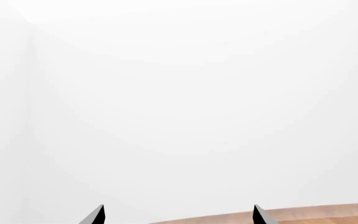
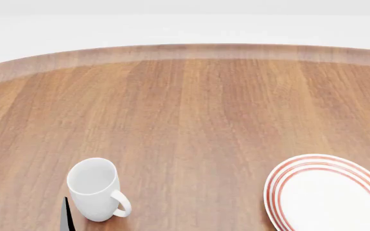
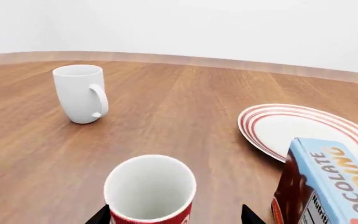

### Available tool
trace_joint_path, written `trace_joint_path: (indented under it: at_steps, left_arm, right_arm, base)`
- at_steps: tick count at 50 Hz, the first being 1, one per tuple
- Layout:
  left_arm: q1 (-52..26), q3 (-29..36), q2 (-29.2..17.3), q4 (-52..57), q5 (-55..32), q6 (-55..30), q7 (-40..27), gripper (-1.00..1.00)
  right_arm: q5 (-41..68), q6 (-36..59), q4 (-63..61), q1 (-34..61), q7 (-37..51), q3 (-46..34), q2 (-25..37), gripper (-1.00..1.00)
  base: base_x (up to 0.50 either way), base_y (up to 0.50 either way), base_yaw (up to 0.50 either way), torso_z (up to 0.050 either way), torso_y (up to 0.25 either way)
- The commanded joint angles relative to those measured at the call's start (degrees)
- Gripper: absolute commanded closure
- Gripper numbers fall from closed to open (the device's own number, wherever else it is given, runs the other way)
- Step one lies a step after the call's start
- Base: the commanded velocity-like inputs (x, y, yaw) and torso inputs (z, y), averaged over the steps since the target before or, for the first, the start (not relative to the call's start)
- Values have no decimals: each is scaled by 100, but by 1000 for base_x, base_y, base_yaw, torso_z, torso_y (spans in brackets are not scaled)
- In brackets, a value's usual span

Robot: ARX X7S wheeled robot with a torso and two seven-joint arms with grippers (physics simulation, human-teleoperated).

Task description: Pick up the red mug and put it on the plate

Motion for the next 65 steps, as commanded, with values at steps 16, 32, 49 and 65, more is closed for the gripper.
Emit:
trace_joint_path:
  at_steps: [16, 32, 49, 65]
  left_arm:
    - [-15, 43, -24, -11, -4, 22, -44, -100]
    - [-21, 69, -40, -10, -8, 19, -68, -100]
    - [-27, 99, -57, -7, -22, 13, -87, -100]
    - [-35, 125, -72, -10, -23, 19, -108, -100]
  right_arm:
    - [131, -217, 623, 199, -136, -189, -158, -100]
    - [221, -434, 1108, 369, -252, -287, -293, -100]
    - [376, -710, 1587, 503, -392, -366, -422, -100]
    - [472, -905, 1859, 523, -445, -395, -478, -100]
  base:
    - [0, 0, 0, 0, 0]
    - [0, 0, 0, 0, 0]
    - [0, 0, 0, 0, 0]
    - [0, 0, 0, 0, 0]
